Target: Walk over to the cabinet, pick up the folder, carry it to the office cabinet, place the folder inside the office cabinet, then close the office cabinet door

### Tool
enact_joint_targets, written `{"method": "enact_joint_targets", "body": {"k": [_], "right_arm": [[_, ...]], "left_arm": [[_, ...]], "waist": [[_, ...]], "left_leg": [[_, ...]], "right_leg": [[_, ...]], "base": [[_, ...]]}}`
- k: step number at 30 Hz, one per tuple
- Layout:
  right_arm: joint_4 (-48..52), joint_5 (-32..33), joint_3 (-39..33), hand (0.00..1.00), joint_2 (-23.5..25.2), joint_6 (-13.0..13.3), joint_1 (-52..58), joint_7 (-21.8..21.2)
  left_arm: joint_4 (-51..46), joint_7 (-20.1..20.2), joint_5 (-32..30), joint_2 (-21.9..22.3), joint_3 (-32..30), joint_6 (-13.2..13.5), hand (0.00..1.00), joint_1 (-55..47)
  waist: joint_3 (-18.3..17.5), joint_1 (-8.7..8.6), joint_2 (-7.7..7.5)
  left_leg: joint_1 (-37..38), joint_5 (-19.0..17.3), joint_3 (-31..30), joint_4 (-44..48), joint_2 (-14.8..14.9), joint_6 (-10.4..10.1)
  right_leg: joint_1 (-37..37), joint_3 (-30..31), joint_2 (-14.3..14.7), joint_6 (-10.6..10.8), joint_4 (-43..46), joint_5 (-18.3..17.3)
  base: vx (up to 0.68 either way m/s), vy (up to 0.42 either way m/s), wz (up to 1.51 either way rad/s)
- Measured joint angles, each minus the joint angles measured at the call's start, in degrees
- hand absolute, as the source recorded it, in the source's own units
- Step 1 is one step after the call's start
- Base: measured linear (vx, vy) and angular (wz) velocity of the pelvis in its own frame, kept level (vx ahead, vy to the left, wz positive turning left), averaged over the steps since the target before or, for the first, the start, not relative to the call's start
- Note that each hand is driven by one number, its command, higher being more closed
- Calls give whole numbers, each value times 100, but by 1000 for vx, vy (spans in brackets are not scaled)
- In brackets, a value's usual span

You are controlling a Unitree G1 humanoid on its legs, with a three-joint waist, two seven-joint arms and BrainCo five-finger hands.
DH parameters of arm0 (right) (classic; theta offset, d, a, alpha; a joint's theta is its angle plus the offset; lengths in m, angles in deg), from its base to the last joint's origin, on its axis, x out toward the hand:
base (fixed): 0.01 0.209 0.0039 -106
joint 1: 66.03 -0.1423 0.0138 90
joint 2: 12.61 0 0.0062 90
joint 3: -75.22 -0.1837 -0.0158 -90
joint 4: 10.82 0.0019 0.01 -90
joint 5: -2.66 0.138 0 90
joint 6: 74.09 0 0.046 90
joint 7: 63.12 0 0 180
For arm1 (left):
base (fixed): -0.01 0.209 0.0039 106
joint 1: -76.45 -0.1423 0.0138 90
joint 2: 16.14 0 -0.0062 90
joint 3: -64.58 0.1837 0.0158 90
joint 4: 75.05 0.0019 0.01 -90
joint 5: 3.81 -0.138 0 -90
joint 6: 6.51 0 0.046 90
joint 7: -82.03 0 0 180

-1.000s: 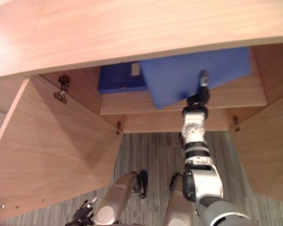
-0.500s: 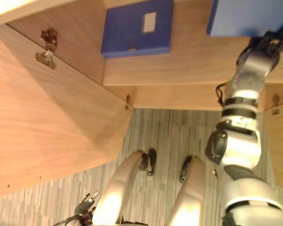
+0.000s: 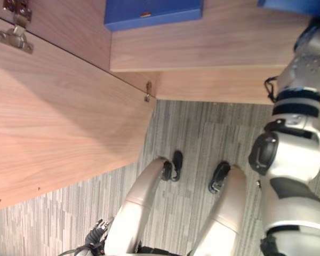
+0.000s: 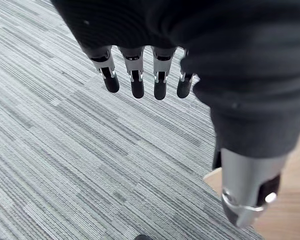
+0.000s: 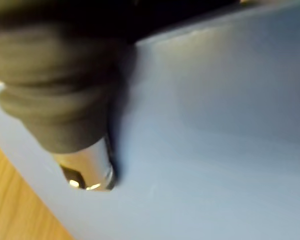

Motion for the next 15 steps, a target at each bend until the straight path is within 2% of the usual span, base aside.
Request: {"method": "enact_joint_targets", "body": {"k": [10, 13, 15], "right_arm": [[-12, 36, 17, 0, -44, -37, -218, 52], [-15, -11, 260, 0, -98, -60, -226, 41], [-40, -86, 570, 0, -164, -194, -233, 32]], "left_arm": [[334, -82, 27, 183, 45, -147, 0, -136], [337, -94, 127, 162, 95, -149, 0, -142], [338, -88, 123, 157, 99, -151, 0, -142]], "waist": [[14, 10, 3], [14, 4, 3], [14, 2, 3]], "left_leg": [[-153, 56, -69, -6, -53, -96], [-158, 61, -72, 0, -50, -102], [-166, 65, -81, 12, -40, -102]], "right_leg": [[-172, -19, -54, 8, 137, -76], [-168, -23, -51, 11, 134, -77], [-159, -39, -44, 10, 124, -77]], "base": [[53, -48, 8], [56, -30, -1], [56, -27, -1]]}}
